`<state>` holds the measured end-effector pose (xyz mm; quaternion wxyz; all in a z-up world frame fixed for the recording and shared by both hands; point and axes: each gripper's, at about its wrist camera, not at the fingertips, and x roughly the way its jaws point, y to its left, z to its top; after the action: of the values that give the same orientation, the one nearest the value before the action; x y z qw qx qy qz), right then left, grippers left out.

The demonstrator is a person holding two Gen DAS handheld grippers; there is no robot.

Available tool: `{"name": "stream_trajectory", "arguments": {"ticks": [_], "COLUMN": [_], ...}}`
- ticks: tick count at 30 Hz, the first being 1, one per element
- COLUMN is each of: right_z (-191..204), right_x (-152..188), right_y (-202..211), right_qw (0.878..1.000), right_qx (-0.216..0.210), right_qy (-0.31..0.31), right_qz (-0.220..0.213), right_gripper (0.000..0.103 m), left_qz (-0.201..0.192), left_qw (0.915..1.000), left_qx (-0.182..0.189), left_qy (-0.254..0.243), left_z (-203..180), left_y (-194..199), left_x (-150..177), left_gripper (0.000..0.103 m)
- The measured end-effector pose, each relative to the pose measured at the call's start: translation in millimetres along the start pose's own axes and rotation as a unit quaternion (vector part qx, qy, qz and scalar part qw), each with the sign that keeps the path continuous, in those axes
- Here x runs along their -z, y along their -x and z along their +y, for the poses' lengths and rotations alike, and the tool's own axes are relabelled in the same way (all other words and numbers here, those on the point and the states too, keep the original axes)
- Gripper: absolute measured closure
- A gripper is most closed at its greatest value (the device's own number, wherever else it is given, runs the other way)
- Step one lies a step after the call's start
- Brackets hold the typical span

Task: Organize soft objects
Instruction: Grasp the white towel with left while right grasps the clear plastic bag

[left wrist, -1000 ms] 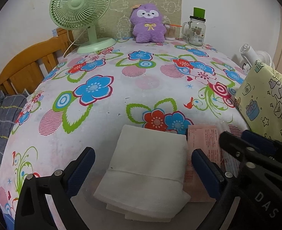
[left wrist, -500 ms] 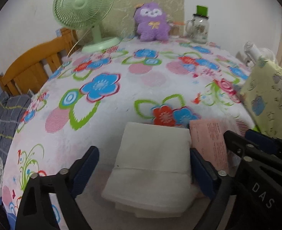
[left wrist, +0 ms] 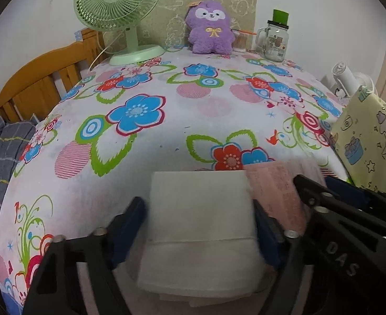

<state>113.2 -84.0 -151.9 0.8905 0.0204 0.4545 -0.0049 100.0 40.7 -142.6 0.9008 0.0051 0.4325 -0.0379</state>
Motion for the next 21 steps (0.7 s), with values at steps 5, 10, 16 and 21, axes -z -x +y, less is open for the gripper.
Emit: {"name": "stream_trajectory", "arguments": {"ticks": [5, 10, 16, 21], "right_z": [4.6, 7.4, 6.7, 3.2], "right_x": [-3.4, -4.7, -5.6, -5.8], "right_y": [-4.4, -6.2, -7.4, -5.1], "right_qw": [1.0, 1.0, 1.0, 1.0], "right_qx": [-0.011, -0.01, -0.01, -0.022], "right_qy": [0.003, 0.007, 0.005, -0.006], "right_qz": [0.005, 0.004, 0.005, 0.007], "right_gripper": [0.056, 0.05, 0.054, 0.07], "left_qz": [-0.002, -0.003, -0.002, 0.0], "left_qw": [1.0, 1.0, 1.0, 1.0], "left_qx": [0.003, 0.002, 0.003, 0.003], "left_qy": [0.003, 0.002, 0.005, 0.006], "left_z": [3.2, 4.0, 3.5, 1.6], "left_y": [0.7, 0.9, 0.6, 0.0], "left_x": [-1.2, -1.3, -1.7, -3.1], "left_gripper": [0.041, 0.043, 0.043, 0.044]}}
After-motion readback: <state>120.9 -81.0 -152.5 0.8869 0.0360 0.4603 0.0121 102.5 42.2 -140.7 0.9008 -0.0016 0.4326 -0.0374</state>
